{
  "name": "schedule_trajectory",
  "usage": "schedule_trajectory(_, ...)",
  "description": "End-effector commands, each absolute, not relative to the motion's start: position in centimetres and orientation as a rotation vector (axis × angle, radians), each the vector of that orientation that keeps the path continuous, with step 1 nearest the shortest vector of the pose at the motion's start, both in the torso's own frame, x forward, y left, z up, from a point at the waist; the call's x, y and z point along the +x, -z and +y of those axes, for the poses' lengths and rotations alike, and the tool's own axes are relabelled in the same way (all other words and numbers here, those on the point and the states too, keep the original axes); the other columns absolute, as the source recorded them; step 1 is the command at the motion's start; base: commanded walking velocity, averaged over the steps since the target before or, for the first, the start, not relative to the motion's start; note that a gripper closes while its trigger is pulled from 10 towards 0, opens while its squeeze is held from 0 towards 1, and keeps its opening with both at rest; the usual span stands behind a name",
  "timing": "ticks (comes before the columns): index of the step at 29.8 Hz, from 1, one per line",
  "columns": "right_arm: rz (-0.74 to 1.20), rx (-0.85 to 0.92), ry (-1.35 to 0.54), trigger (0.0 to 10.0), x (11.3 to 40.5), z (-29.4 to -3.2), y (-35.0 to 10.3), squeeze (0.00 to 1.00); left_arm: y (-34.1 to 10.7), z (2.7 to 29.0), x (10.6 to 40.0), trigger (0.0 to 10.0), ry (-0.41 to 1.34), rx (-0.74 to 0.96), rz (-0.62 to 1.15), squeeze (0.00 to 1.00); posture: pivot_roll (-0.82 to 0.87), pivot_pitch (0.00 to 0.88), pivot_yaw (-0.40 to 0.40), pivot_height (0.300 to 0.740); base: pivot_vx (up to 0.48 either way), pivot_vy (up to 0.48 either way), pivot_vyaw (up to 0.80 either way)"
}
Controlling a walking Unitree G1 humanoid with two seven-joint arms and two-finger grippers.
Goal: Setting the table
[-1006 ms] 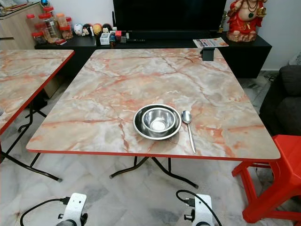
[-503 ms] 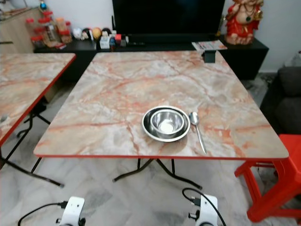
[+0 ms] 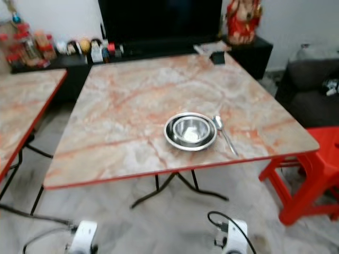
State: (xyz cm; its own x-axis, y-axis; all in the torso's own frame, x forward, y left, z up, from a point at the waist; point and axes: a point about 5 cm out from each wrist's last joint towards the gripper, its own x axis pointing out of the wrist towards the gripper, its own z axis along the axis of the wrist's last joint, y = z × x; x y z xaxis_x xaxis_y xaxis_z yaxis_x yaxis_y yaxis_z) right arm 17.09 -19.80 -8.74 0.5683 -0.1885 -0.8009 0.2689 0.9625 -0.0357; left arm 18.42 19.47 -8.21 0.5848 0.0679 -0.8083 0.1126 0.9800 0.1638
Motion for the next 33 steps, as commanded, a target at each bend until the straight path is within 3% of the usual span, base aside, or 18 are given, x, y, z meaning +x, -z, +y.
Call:
schedule_trajectory(1,0.928,0.093,0.274,10.0,17.05,-19.96,8.73,0.00,8.18,19.44,18.53,10.0,0.037,0.218,0.950,0.00,-0.05,0.000,0.049,0.740,0.000,0.337,0.00)
schedule_trajectory(33,0.907,0.059,0.242,10.0,17.57,-19.55,8.52,0.00,7.99,19.66,18.86,10.0,0.004,0.195,0.941,0.00,-0.03,0.000,0.046,0.740,0.000,0.347,0.00)
